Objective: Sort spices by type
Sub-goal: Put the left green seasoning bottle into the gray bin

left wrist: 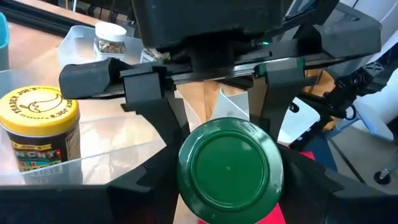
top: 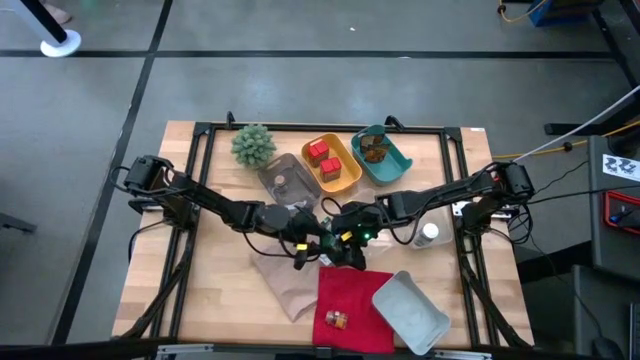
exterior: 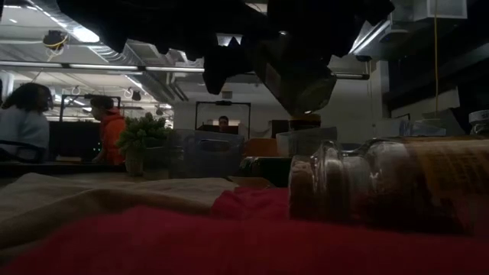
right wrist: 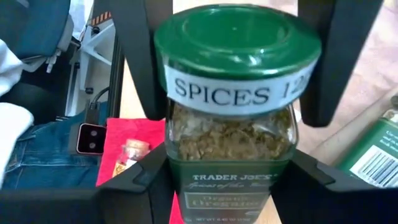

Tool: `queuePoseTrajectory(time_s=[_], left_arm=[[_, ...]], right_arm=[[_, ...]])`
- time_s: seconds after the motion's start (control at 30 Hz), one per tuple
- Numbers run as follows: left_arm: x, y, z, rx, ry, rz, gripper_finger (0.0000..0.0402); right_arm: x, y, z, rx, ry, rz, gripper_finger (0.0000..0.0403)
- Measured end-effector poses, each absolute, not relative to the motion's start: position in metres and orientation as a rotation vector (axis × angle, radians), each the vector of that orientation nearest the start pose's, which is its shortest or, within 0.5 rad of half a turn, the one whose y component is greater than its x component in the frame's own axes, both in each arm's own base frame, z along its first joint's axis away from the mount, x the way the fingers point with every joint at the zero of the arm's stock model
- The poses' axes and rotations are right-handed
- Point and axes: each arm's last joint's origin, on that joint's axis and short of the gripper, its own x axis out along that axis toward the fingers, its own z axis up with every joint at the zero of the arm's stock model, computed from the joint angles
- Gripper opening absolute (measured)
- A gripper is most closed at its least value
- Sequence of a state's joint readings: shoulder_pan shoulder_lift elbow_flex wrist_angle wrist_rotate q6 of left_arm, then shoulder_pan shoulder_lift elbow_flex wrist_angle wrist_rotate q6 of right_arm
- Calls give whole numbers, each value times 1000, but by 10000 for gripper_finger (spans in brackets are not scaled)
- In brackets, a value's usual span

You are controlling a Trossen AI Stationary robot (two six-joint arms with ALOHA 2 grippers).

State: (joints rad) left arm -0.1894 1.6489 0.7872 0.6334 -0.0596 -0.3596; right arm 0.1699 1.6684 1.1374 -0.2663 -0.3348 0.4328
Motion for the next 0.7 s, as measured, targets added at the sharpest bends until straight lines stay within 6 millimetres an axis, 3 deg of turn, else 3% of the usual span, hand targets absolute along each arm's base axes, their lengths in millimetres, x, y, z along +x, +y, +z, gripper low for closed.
queuePoseTrajectory(time_s=[0.4, 0.7], left_arm=[[334, -63, 201, -286, 225, -87, 202], [333, -63, 205, -281, 221, -86, 248]], right_arm=[[350, 69, 228, 416, 846, 294, 204], [346, 68, 232, 421, 853, 293, 204]])
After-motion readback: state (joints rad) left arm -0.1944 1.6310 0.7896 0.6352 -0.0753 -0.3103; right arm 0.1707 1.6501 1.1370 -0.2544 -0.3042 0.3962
